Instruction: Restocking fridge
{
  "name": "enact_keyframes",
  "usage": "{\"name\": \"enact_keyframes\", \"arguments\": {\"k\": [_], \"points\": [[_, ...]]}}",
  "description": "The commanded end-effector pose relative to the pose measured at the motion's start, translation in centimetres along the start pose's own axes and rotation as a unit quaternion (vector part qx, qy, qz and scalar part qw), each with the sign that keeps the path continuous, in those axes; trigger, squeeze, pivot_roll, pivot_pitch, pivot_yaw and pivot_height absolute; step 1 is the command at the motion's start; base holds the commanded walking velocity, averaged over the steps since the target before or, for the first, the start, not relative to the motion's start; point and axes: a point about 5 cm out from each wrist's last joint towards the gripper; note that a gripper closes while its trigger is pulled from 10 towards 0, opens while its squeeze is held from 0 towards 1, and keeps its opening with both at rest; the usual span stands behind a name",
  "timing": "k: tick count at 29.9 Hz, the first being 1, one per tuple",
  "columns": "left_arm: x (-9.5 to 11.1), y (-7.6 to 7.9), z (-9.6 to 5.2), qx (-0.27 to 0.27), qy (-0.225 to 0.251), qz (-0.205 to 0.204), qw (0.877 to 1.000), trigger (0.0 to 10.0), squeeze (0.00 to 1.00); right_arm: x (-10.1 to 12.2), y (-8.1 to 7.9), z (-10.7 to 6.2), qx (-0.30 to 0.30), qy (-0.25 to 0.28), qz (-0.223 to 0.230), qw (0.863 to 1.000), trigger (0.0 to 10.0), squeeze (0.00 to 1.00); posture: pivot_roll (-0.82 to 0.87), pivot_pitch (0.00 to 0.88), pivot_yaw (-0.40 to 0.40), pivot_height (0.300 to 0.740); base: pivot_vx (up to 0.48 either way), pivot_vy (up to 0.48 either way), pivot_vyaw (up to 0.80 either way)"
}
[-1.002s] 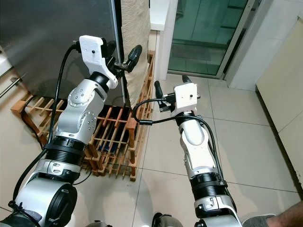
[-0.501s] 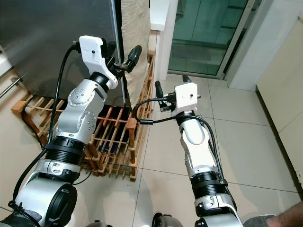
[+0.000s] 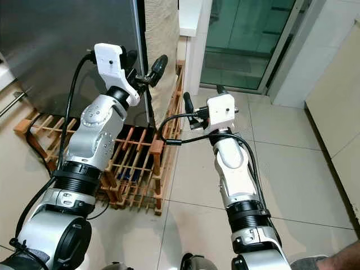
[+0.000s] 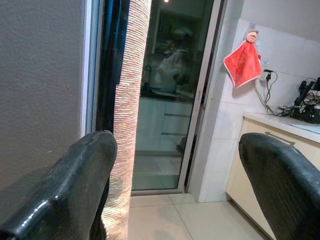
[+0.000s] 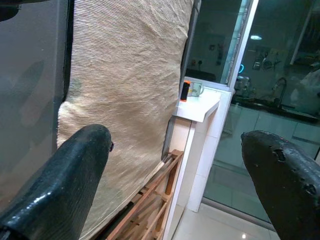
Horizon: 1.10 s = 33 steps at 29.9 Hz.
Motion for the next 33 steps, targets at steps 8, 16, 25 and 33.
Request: {"name": "enact_keyframes", "arguments": {"k": [8,16,25,33], "points": [[0.67,0.32,0.55,-0.005,0.009,0.009,1.0,10.0,0.0,0.08,0.53,0.32,-0.008,0.005,0.003,1.0,10.0,0.0,-0.05,0.0,-0.023,0.727,0.0,0.0,0.0],[0.65,0.29,0.58,-0.004,0.008,0.006,1.0,10.0,0.0,0.09,0.56,0.41,-0.009,0.006,0.004,1.0,10.0,0.0,-0.05,0.0,-0.021,0.727,0.0,0.0,0.0],[0.54,0.48,0.6,-0.006,0.006,0.001,1.0,10.0,0.0,0.07,0.5,0.41,-0.012,0.006,0.005,1.0,10.0,0.0,-0.05,0.0,-0.013,0.727,0.0,0.0,0.0],[0.66,0.52,0.59,-0.005,0.008,-0.005,1.0,10.0,0.0,0.43,0.46,0.48,-0.011,0.014,0.004,1.0,10.0,0.0,-0.06,0.0,-0.011,0.727,0.0,0.0,0.0]]}}
Point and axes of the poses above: a point about 5 cm out from each wrist's last joint towards the gripper, its own z axis pointing out of the wrist towards the gripper, its own x axis along the axis of the wrist's last joint, y = z × x, and after that the axes turned 15 degrees about -z, right-handed
